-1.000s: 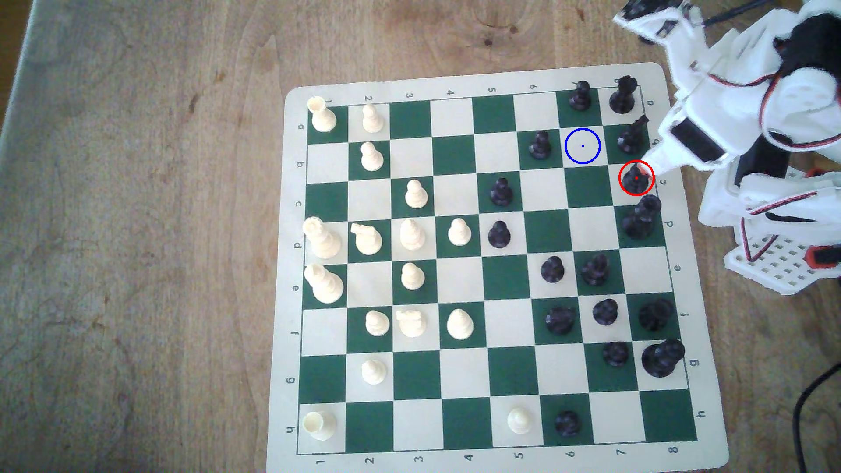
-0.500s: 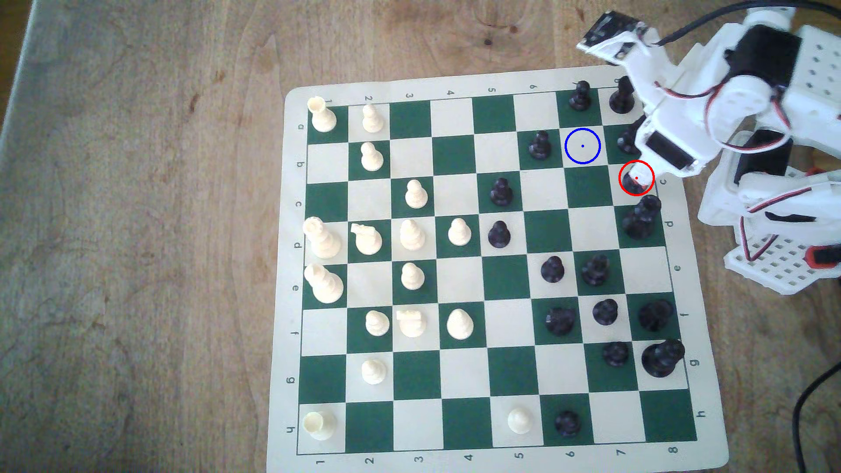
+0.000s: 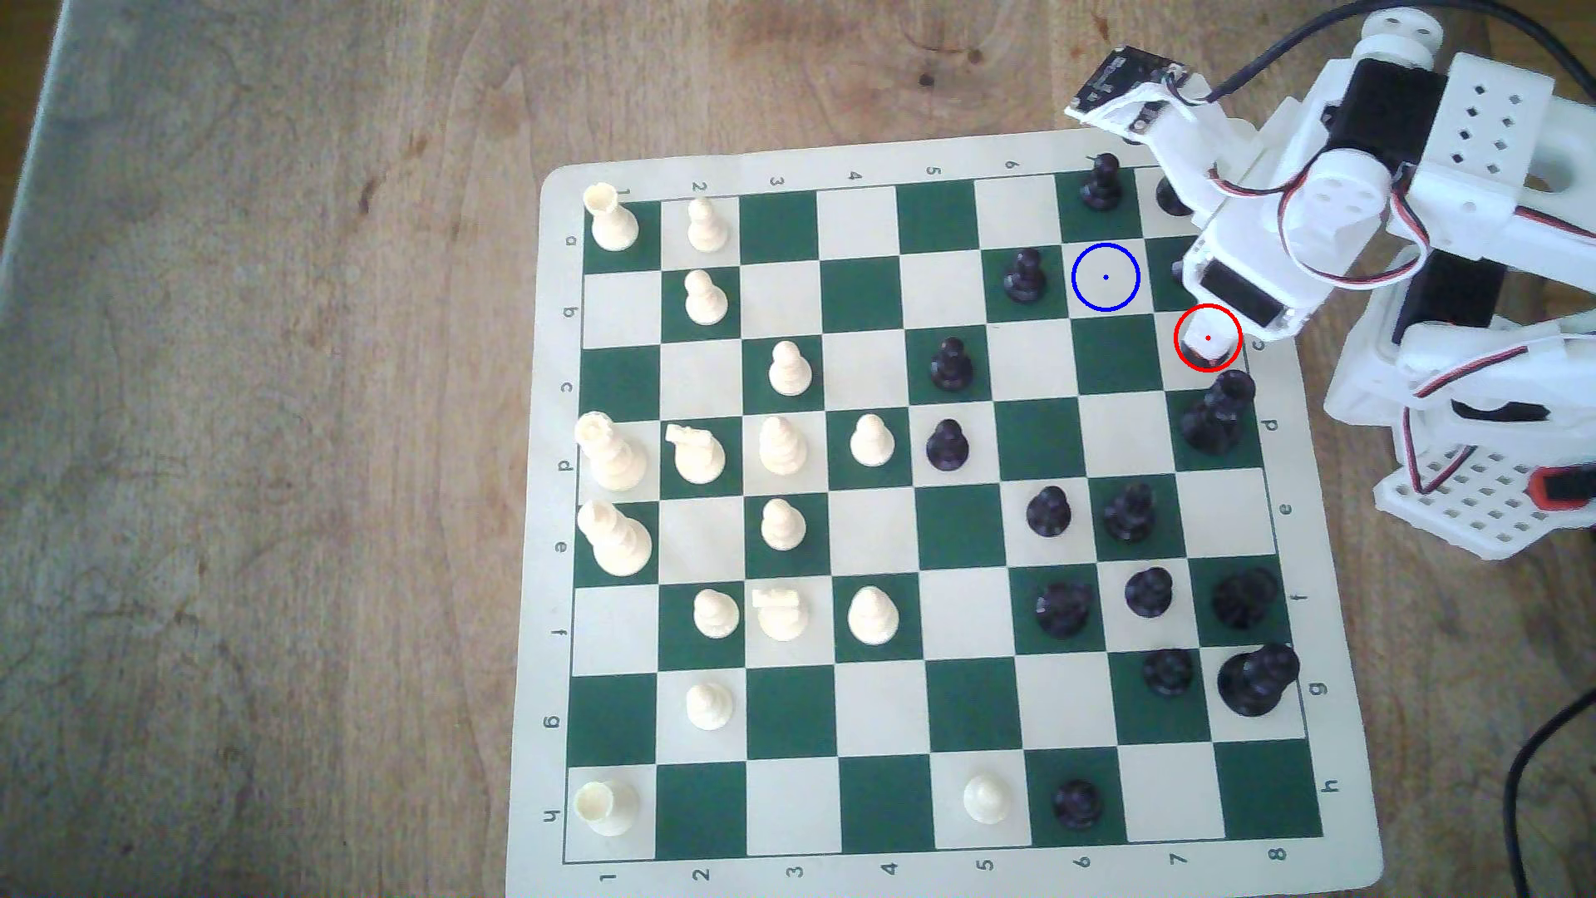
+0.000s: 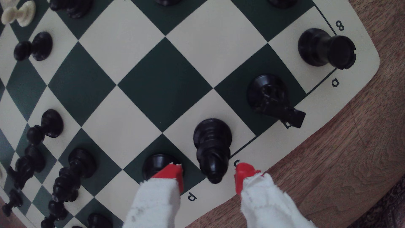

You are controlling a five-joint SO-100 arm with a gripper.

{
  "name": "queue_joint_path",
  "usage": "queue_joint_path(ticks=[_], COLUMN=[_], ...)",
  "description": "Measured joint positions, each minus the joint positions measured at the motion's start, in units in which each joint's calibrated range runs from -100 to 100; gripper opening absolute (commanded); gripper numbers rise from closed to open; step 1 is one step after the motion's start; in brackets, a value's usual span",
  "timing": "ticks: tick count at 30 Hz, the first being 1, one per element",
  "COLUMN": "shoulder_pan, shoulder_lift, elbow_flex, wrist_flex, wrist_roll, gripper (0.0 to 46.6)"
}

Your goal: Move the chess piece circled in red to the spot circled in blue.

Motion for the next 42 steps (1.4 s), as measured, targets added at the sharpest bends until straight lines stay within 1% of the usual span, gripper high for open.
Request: queue_joint_path(ticks=[16, 20, 21, 22, 24, 26, 28, 31, 34, 38, 42], shoulder_pan=[0.15, 0.15, 0.15, 0.15, 0.15, 0.15, 0.15, 0.15, 0.15, -1.33, -0.66], shoulder_lift=[2.85, 2.85, 2.85, 2.85, 2.85, 2.85, 2.85, 2.85, 2.85, 2.85, 2.85], elbow_flex=[1.36, 2.08, 2.08, 2.17, 2.17, 2.17, 2.17, 2.17, 2.17, 2.17, -0.63], wrist_flex=[-3.59, -3.59, -3.59, -3.59, -3.59, -3.59, -3.59, -3.59, -3.59, -2.63, -0.08], wrist_roll=[0.10, 0.10, 0.10, 0.10, 0.15, 0.15, 0.15, 0.15, 0.15, 0.39, 0.15], gripper=[10.5, 9.3, 8.8, 6.5, 4.4, 3.7, 1.5, 0.2, 0.2, 0.2, 0.2])
